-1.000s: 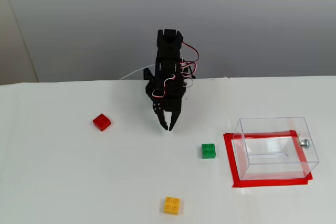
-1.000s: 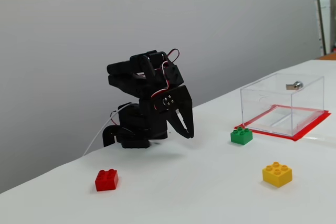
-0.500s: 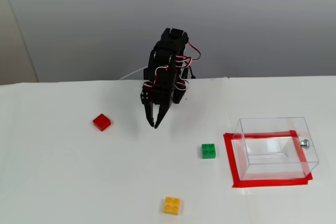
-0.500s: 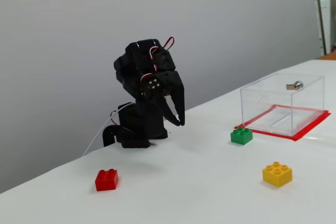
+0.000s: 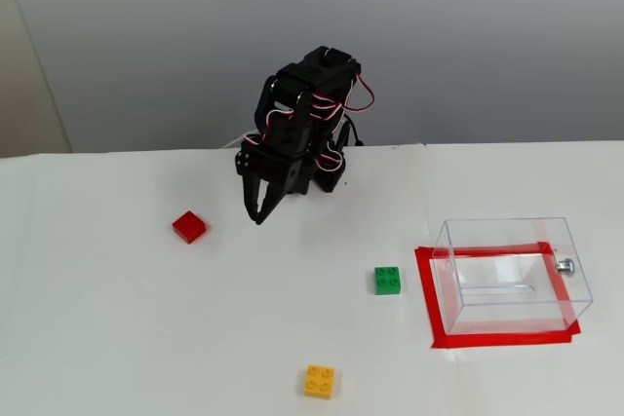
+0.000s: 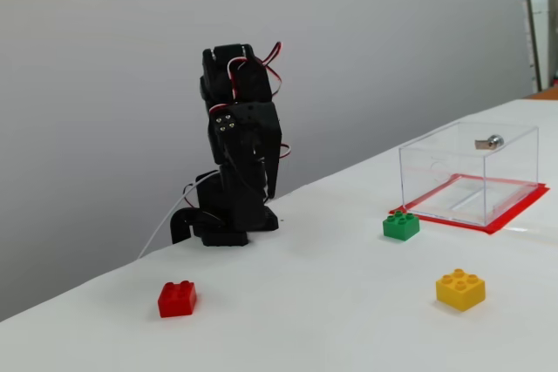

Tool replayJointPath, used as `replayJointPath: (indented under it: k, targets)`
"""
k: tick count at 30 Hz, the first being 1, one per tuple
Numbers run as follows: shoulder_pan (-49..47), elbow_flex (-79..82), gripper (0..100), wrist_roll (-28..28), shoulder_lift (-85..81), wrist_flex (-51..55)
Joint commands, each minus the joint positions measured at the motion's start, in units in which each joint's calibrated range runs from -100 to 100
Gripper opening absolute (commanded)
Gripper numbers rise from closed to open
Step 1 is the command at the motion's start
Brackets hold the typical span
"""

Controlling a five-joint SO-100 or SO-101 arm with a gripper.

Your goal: Pick the red lego brick and place it into the transparent box

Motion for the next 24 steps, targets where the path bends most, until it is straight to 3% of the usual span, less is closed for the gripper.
replayJointPath:
  k: [1, 13, 24]
  targets:
    - [5.2, -6.9, 1, -0.1, 6.3, 2.6]
    - [22.2, -9.4, 1, 3.9, 19.8, 3.2]
    - [31.3, -16.4, 1, 4.1, 29.1, 2.3]
